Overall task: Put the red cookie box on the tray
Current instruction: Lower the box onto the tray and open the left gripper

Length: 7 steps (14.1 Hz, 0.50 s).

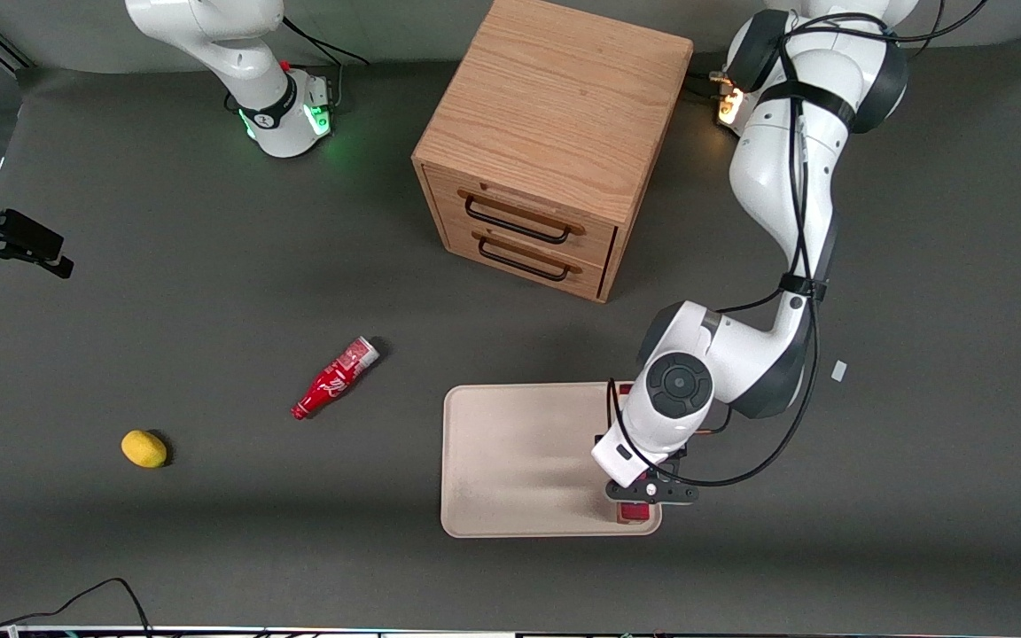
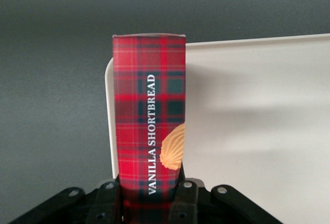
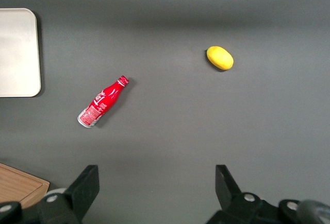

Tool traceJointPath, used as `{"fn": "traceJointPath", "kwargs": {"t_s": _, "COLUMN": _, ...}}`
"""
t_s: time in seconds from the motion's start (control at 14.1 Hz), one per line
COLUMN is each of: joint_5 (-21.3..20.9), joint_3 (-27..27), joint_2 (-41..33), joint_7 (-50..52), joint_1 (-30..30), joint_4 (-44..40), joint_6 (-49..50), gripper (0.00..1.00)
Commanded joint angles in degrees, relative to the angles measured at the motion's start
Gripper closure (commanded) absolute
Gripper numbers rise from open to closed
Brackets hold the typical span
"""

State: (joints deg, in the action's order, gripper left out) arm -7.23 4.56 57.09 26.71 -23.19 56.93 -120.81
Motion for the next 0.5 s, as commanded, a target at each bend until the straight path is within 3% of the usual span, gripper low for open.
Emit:
{"fn": "traceJointPath", "kwargs": {"t_s": 0.0, "joint_5": -1.3, "joint_3": -0.5, "joint_2": 1.7, "joint_7": 2.5, "joint_1": -0.8, "joint_4": -2.7, "joint_6": -0.4, "gripper": 0.78}}
{"fn": "traceJointPath", "kwargs": {"t_s": 0.14, "joint_5": -1.3, "joint_3": -0.5, "joint_2": 1.9, "joint_7": 3.3, "joint_1": -0.9, "joint_4": -2.1, "joint_6": -1.6, "gripper": 0.33}}
{"fn": "traceJointPath", "kwargs": {"t_s": 0.21, "joint_5": -1.7, "joint_3": -0.5, "joint_2": 1.8, "joint_7": 3.2, "joint_1": -0.9, "joint_4": -1.9, "joint_6": -1.7, "gripper": 0.00}}
{"fn": "traceJointPath", "kwargs": {"t_s": 0.43, "joint_5": -3.1, "joint_3": -0.5, "joint_2": 0.7, "joint_7": 3.1, "joint_1": -0.8, "joint_4": -2.2, "joint_6": 2.0, "gripper": 0.00}}
